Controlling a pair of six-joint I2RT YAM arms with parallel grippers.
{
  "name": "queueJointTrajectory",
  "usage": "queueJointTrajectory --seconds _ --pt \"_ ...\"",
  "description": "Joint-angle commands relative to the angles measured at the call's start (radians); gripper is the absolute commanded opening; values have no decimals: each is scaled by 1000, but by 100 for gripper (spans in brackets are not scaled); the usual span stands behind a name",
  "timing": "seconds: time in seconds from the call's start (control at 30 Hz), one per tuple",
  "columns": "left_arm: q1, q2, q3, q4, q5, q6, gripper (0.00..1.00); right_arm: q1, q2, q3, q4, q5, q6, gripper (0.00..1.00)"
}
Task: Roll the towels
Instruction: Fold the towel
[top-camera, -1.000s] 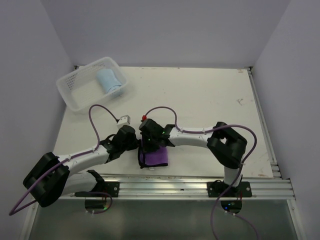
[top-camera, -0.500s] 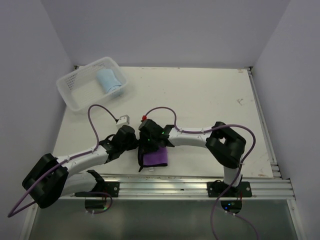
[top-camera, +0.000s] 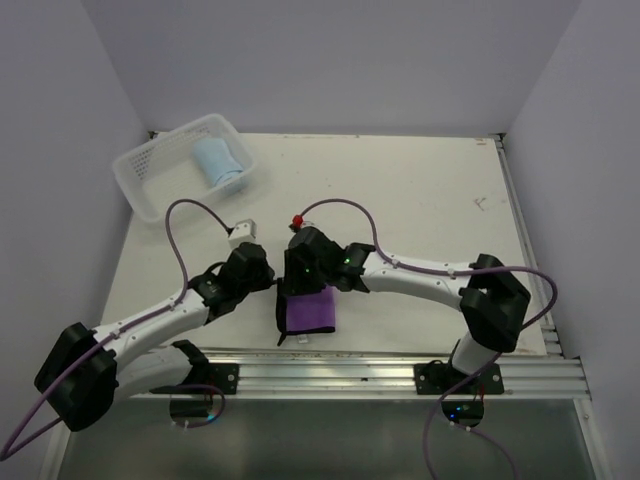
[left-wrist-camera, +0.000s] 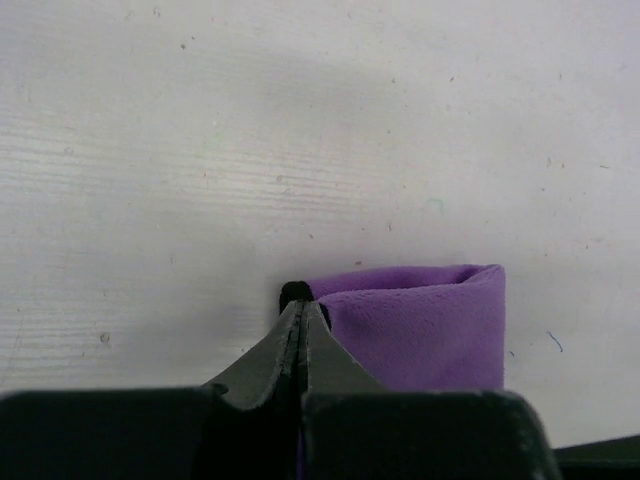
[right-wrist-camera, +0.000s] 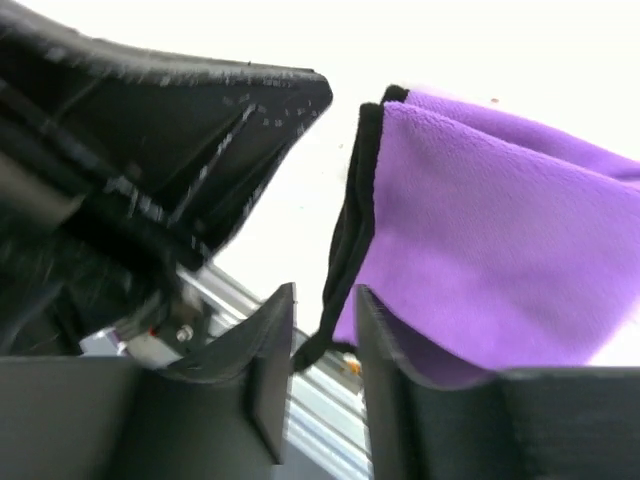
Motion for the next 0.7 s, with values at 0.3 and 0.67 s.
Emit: queueJointTrajectory --seconds 0.3,0.67 --pt "-12 -100 106 132 310 87 0 -91 -337 -285 -55 161 -18 7" --pt "-129 40 11 290 354 29 0 -184 -293 -303 17 135 -9 0"
